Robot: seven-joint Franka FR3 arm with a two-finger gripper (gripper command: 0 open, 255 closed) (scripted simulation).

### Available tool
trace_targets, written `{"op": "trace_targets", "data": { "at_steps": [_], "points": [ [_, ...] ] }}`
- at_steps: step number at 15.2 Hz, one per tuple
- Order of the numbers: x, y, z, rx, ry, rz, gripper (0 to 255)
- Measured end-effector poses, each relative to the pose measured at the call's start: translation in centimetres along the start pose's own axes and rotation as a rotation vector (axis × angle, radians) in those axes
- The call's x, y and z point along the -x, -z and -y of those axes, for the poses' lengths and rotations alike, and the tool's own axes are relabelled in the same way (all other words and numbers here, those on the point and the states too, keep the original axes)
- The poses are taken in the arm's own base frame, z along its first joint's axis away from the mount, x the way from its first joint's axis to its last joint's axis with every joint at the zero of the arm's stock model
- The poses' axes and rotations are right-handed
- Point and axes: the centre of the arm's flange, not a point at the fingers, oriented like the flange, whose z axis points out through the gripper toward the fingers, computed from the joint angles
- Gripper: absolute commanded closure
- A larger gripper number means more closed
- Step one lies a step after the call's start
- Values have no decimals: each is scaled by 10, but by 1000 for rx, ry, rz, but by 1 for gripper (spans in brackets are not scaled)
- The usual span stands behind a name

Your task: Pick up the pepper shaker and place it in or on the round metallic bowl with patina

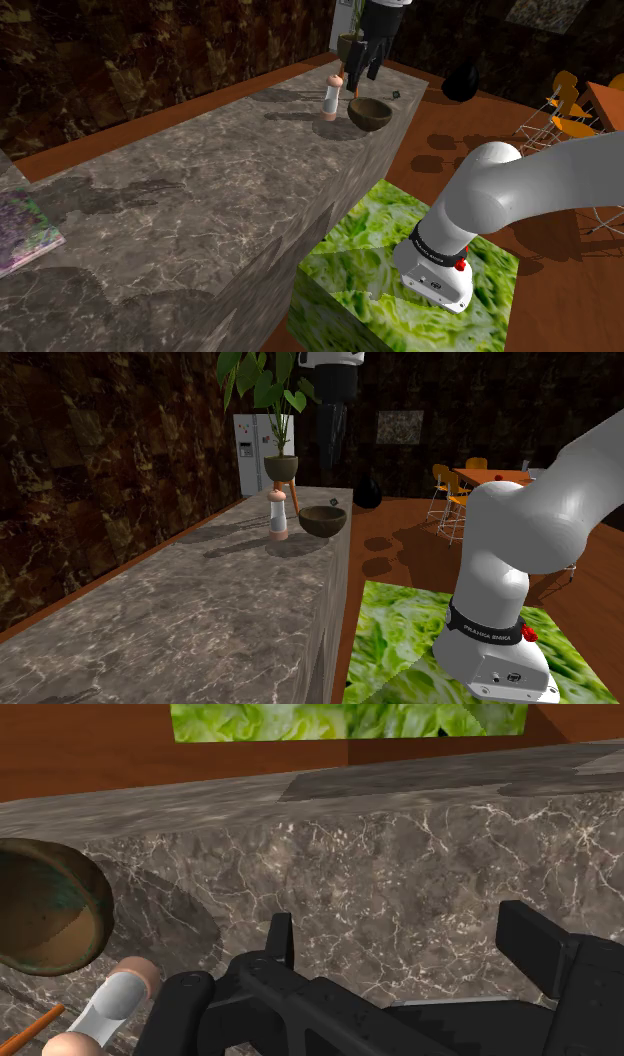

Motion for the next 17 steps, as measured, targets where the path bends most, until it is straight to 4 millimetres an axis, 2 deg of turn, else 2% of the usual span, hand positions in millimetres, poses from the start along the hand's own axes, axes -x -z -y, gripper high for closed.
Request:
{"op": "trace_targets", "data": {
  "at_steps": [2,4,17],
  "points": [
    [-4,-3,-3,0,-4,0,0],
    [-19,-11,-19,-2,-16,-1,0],
    [-116,-72,-143,-12,-114,-13,0]
  ]
}}
